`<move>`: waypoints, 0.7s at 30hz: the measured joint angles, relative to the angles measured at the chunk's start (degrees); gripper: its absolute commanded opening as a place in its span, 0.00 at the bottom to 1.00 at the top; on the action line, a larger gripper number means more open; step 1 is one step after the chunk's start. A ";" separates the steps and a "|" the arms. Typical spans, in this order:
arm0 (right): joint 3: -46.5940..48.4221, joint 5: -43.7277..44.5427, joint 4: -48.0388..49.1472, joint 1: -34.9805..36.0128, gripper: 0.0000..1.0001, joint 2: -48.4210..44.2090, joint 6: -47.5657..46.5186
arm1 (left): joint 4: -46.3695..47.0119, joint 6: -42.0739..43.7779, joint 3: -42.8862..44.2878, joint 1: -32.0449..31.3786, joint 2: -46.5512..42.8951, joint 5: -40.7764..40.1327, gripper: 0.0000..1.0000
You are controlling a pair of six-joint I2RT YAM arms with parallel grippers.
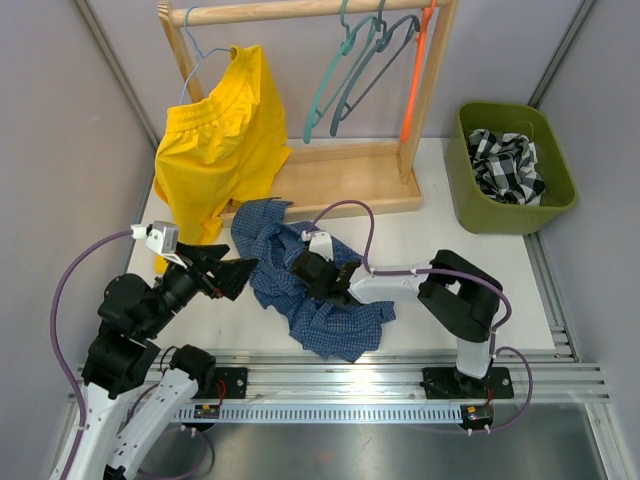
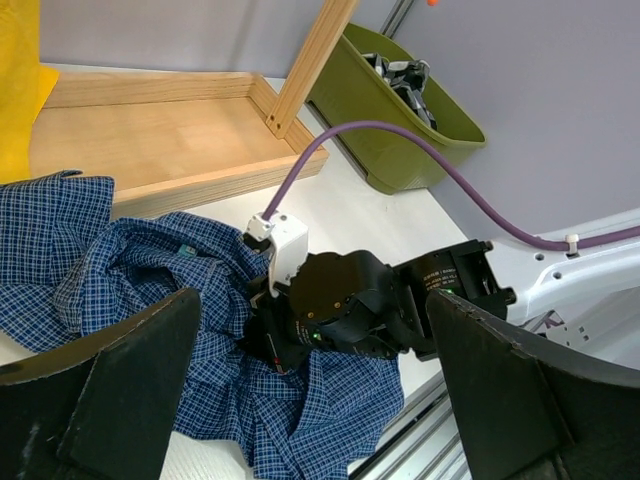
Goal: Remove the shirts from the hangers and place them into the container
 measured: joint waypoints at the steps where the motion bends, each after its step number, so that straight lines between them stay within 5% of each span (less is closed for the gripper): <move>1: -0.92 0.09 1.03 -0.02 0.00 -0.46 0.74 | 0.00 0.00 0.00 0.00 -0.09 0.00 0.99; 7: -7.23 -0.13 1.40 -0.02 0.00 -6.12 4.00 | -0.04 -0.02 -0.02 0.00 -0.26 0.00 0.99; 14: -13.55 3.58 -17.22 0.00 0.00 -26.58 4.59 | -0.61 -0.07 -0.02 0.00 -0.96 -0.07 0.99; 21: -8.72 18.47 -35.63 -1.31 0.00 -49.64 9.05 | -0.81 -0.42 -0.02 0.00 -0.94 0.02 0.99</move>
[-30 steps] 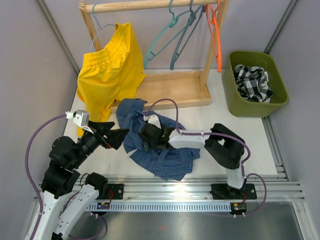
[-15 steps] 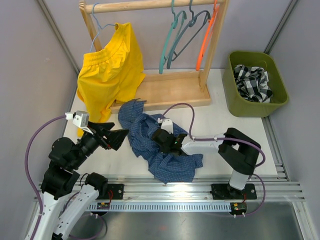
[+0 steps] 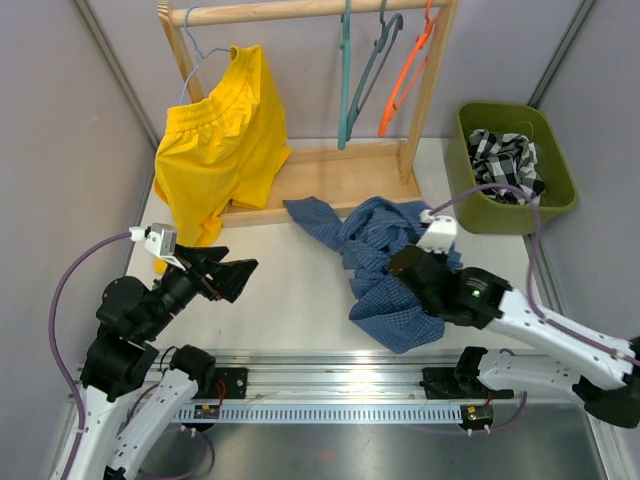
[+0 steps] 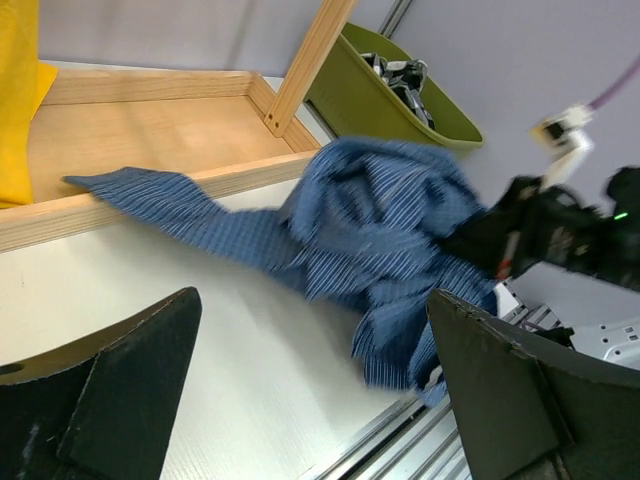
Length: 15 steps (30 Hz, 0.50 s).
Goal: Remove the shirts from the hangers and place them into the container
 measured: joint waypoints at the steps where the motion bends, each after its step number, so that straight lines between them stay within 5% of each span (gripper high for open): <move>1: 1.14 2.58 -2.71 -0.66 0.00 -2.58 0.87 | 0.02 -0.11 0.00 0.00 0.00 0.02 0.99; 10: 14.08 23.63 -18.23 -3.26 0.00 -14.47 3.72 | 1.86 -1.25 0.00 0.00 1.90 1.73 0.99; 15: 13.22 31.63 -2.56 -4.46 0.00 -16.74 -13.09 | 2.91 -1.84 0.02 0.00 3.43 3.37 0.99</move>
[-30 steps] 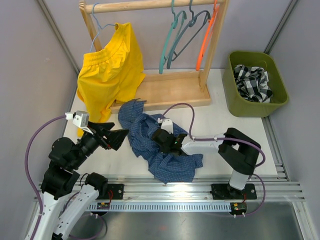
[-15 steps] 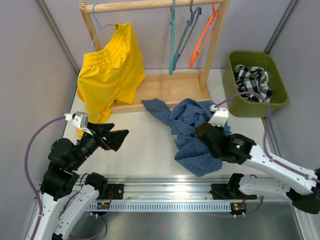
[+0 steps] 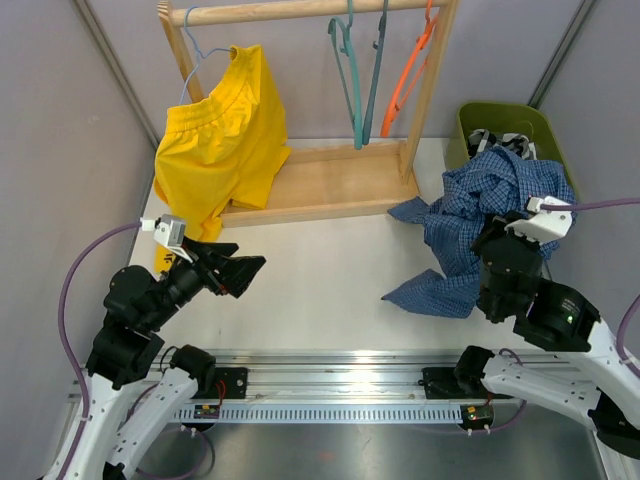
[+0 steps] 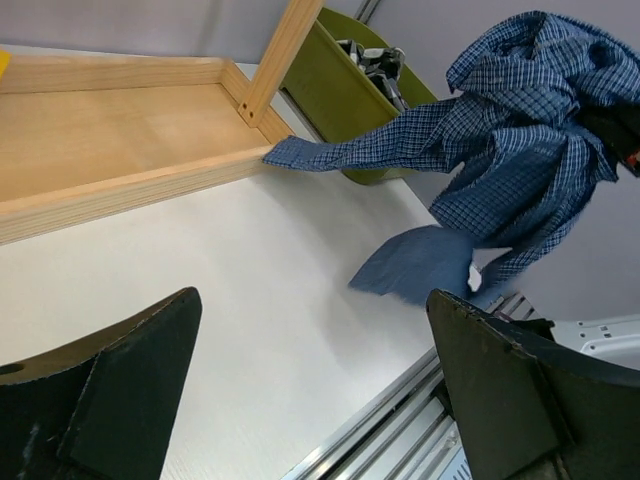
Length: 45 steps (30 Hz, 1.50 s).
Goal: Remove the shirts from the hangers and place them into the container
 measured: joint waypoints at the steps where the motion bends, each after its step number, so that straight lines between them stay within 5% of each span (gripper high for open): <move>1: -1.57 0.07 6.88 -1.01 0.00 -0.70 -6.10 | 0.09 -0.13 0.00 0.00 0.17 0.28 0.99; 4: -4.13 -0.87 22.56 -6.69 0.00 -1.44 -19.76 | 0.31 -0.31 0.00 0.00 0.44 1.05 0.99; 8: 1.36 -4.28 31.52 -15.34 0.00 4.42 -28.22 | 1.05 -0.39 0.00 0.00 0.55 2.01 0.99; 22: 43.52 -37.51 23.71 -52.76 0.00 45.92 -23.34 | 1.20 0.00 1.73 0.00 0.20 2.49 0.99; 28: 80.11 -44.76 18.73 -60.96 0.00 68.19 -23.23 | 1.14 0.20 1.79 0.00 0.35 2.78 0.99; 33: 82.79 -48.30 27.21 -63.65 0.00 68.30 -23.47 | 0.11 0.20 2.89 0.00 1.14 2.93 0.99; 45: 79.97 -51.60 64.37 -64.70 0.00 65.31 -26.64 | -0.35 -0.37 3.39 0.00 1.33 3.37 0.99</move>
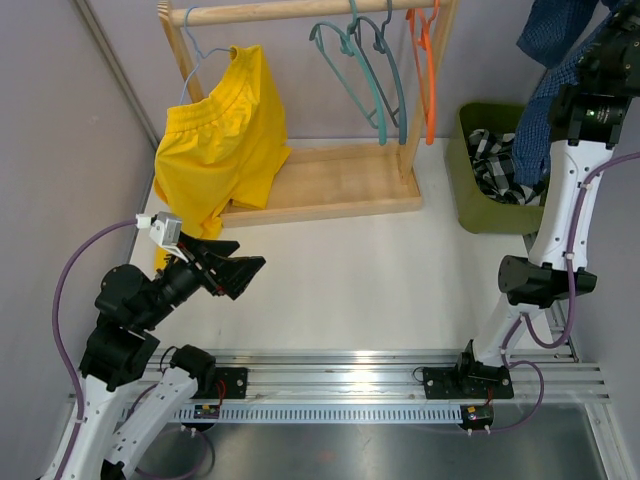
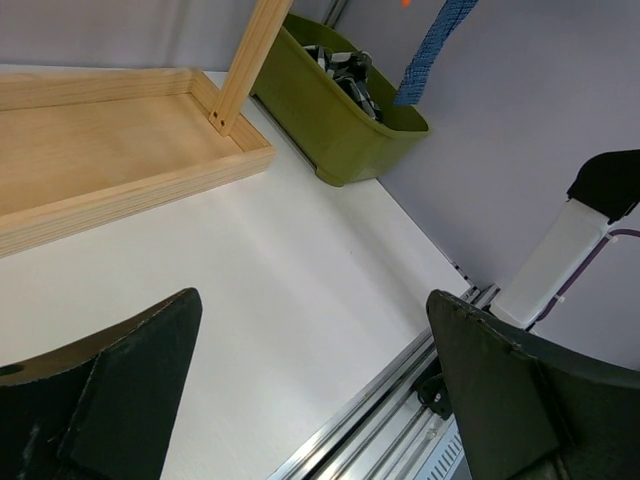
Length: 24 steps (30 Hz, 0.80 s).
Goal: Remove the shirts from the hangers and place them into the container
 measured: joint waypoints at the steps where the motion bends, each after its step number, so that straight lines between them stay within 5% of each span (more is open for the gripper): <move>1: -1.22 0.04 1.88 -0.28 0.00 0.04 0.02 | 0.00 -0.11 0.00 0.00 -0.02 0.00 0.99; 8: -27.61 0.11 6.71 -0.87 0.00 0.85 2.64 | -0.42 -0.55 -0.85 0.00 -2.01 -0.07 0.99; 14: -50.99 1.57 -2.64 -0.44 0.00 7.58 7.43 | -0.46 -0.68 -2.05 0.00 -3.48 -0.09 0.99; 24: -46.62 12.31 -26.64 -0.44 0.00 12.59 17.99 | 0.22 -2.12 -6.69 0.00 -3.78 0.00 0.99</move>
